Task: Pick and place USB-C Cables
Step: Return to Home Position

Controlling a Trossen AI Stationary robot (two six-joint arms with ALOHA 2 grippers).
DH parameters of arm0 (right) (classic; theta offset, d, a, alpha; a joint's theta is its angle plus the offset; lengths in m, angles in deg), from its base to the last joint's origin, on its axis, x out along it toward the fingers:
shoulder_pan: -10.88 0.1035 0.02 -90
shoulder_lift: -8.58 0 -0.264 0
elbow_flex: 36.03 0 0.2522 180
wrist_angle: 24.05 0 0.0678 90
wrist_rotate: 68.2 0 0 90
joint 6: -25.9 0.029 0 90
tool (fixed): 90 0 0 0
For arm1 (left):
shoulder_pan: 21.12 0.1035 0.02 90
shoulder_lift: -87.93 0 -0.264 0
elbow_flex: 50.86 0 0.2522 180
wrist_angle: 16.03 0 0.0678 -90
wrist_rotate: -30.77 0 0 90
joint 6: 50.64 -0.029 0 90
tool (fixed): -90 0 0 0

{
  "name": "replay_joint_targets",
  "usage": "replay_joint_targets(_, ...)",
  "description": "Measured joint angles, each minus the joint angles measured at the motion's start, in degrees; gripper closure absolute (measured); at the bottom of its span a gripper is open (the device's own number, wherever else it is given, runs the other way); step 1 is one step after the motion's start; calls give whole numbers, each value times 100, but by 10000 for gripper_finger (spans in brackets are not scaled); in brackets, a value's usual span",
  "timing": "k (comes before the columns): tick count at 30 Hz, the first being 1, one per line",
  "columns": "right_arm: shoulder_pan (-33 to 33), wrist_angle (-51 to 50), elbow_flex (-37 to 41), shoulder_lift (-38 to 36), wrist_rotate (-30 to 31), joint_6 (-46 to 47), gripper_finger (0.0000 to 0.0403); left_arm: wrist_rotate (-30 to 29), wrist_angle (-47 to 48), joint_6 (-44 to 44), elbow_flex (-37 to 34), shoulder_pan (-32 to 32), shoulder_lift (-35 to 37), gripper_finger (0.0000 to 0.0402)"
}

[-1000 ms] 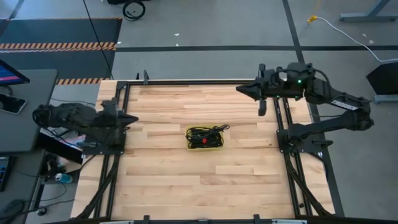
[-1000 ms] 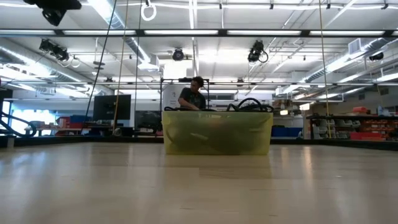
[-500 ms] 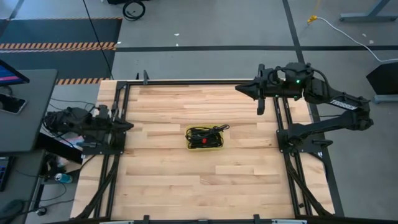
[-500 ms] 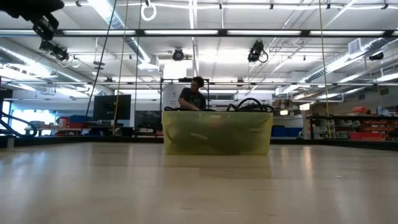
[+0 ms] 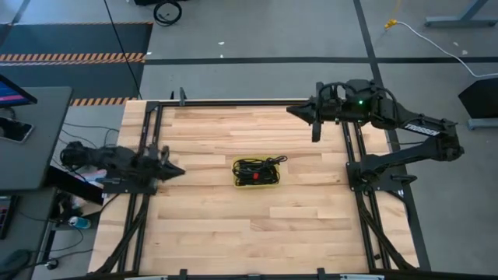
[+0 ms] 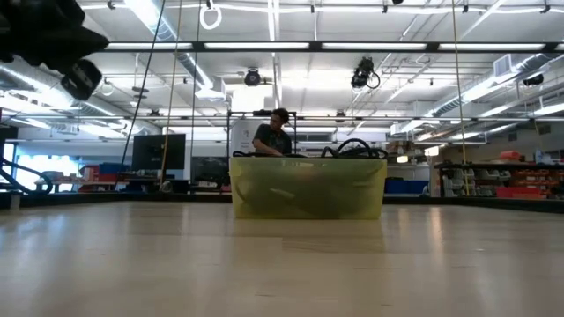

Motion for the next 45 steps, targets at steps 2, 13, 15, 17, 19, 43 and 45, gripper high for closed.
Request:
replay_joint_targets(2,0,121,0,-8,193,254,398,-28,-335,365,-240,0,10,393)
replay_joint_targets(13,0,328,0,-46,-90,116,369,-221,-442,1721,-655,5,2,393)
replay_joint_targets(15,0,277,0,-111,-433,470,368,-223,-445,1772,-655,5,0,393)
replay_joint_targets(17,-37,-6,0,-246,-905,416,368,-225,-433,1779,-655,5,0,393)
replay_joint_targets(19,-112,-553,0,-462,-1306,27,368,-229,-401,1775,-655,5,0,393)
replay_joint_targets(43,-358,-1161,2001,-4469,-738,-318,371,-812,-583,81,-652,5,0,392)
replay_joint_targets(45,-358,-643,2633,-4889,-838,-268,371,-813,-802,-267,-652,5,0,392)
